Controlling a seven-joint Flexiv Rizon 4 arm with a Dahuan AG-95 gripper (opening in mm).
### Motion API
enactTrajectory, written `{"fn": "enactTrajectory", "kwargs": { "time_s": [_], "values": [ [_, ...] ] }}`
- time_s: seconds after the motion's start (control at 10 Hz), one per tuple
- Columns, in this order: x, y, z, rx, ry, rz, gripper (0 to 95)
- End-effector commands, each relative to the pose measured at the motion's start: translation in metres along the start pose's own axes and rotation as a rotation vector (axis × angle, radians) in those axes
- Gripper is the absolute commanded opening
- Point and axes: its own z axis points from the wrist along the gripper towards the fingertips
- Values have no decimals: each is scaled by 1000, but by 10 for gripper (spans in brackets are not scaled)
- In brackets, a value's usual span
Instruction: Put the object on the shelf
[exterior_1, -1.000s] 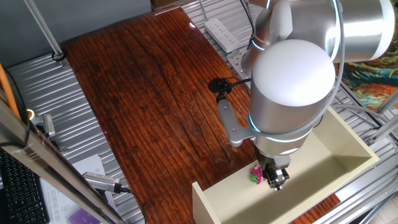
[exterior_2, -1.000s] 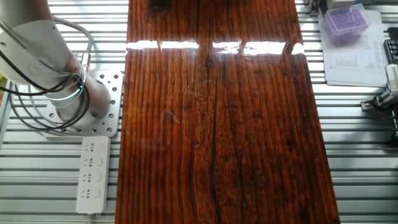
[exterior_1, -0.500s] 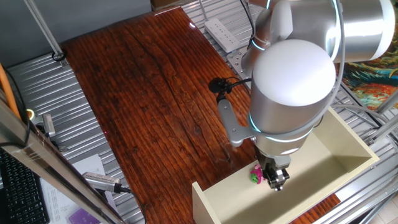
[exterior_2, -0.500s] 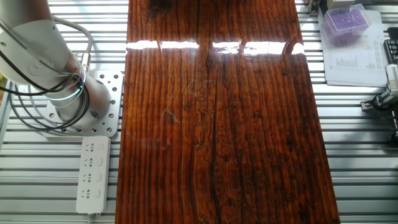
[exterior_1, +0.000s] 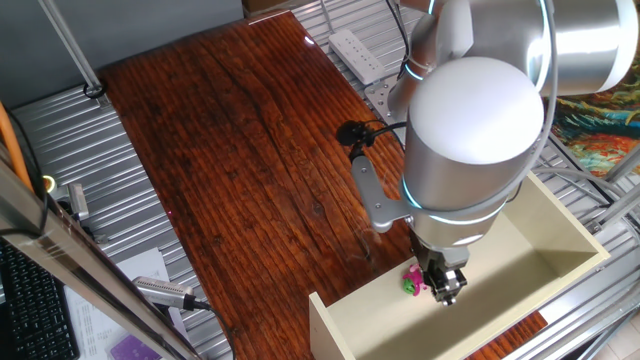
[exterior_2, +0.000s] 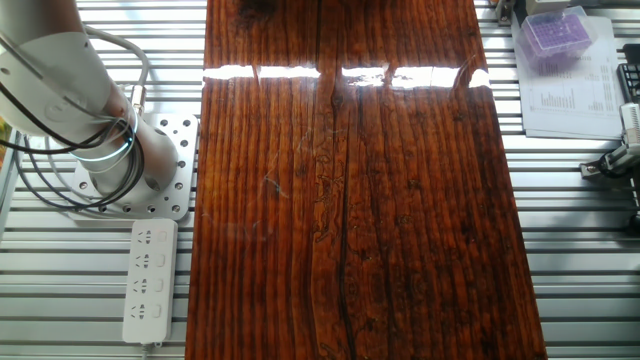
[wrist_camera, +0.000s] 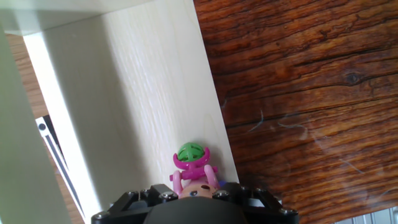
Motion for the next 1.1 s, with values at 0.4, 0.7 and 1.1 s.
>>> {"fn": "enactTrajectory", "kwargs": {
  "time_s": [0.4, 0.7, 1.1],
  "values": [
    [-4, -6, -4, -6, 1, -3, 570],
    [-4, -5, -5, -8, -1, 1, 570],
    [-5, -2, -7, -10, -3, 2, 570]
  ]
}}
